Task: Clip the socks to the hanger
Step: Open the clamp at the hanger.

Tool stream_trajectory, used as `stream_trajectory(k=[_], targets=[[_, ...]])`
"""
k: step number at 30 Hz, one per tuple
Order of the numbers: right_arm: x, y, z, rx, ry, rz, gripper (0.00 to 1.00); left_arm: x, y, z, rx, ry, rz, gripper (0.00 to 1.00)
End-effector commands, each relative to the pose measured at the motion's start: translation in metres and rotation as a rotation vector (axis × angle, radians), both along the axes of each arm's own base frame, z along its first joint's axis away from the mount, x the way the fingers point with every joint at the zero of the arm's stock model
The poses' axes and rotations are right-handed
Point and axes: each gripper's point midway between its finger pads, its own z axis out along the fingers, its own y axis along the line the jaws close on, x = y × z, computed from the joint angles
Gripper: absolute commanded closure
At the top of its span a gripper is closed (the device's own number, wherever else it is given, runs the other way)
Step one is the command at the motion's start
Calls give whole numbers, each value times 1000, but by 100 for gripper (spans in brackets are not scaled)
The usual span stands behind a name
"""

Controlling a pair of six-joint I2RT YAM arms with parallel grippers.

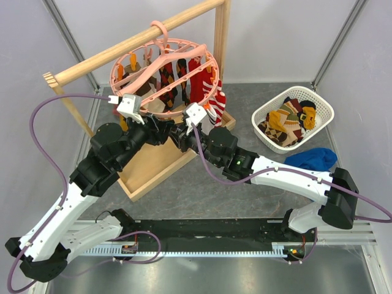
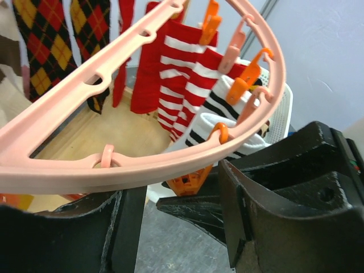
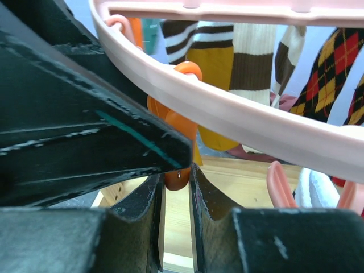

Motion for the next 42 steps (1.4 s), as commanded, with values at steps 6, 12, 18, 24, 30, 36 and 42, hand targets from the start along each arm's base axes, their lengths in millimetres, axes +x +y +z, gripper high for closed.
stream_trajectory(k=[6, 12, 18, 24, 30, 36, 42], targets=[[-1, 11, 8, -23, -29, -18, 100, 15, 12, 30, -78, -124, 109, 43], [3, 10, 2, -35, -21, -45, 100, 19, 12, 31, -148, -114, 140, 50], [7, 10, -8, -73, -24, -66, 100, 21, 8, 30, -161, -115, 130, 67], [5, 2, -9, -58, 37, -92, 91, 21, 8, 19, -121, -120, 127, 91], [1, -15, -18, -130, 104, -121, 54, 24, 8, 6, -75, -161, 126, 98], [-9, -45, -27, -224, 223, -163, 26, 32, 2, 1, -17, -233, 114, 98], [-15, -98, -43, -343, 359, -272, 12, 34, -2, -5, 30, -305, 94, 98]])
